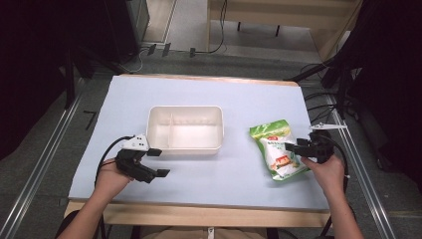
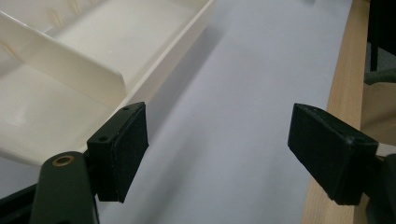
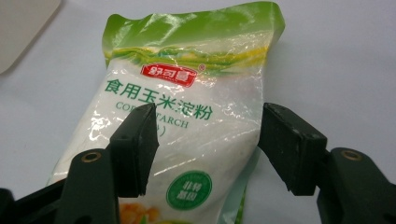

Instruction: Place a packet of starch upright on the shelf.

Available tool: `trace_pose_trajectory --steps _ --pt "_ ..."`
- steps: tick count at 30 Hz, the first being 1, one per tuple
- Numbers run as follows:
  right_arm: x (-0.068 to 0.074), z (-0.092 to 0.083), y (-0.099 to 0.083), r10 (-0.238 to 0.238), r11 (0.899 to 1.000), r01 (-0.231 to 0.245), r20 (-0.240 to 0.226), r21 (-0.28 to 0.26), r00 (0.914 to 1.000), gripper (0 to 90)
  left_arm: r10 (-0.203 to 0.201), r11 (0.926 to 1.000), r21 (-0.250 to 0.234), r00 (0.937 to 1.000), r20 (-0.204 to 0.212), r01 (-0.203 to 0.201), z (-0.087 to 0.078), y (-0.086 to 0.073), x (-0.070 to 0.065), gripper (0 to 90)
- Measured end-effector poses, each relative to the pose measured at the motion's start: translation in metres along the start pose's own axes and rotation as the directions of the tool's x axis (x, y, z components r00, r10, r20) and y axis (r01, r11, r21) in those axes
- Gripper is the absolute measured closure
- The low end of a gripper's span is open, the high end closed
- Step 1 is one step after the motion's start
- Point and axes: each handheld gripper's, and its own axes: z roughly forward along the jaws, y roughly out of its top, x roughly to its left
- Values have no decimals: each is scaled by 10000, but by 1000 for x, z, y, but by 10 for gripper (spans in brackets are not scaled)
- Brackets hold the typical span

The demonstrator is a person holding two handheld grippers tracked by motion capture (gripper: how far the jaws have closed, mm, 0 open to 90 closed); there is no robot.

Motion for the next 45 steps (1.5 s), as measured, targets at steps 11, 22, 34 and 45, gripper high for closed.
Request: trace_pose_trajectory --steps 11,22,34,45 --pt "-8 13 13 307 9994 -306 -5 157 9995 338 -61 10000 -7 9999 -153 60 -3 -4 -2 209" --pt "-15 40 29 165 9957 -200 387 899 9991 277 -113 9999 -39 9997 -195 112 -6 -7 -3 209" --pt "-18 61 40 243 9928 -214 -236 1177 9994 294 -151 9999 -66 9997 -195 149 -7 -9 -3 209" --pt "-15 62 39 547 9876 -348 -1278 1529 9903 444 -109 9999 -44 9998 -159 108 -7 -9 -3 209"
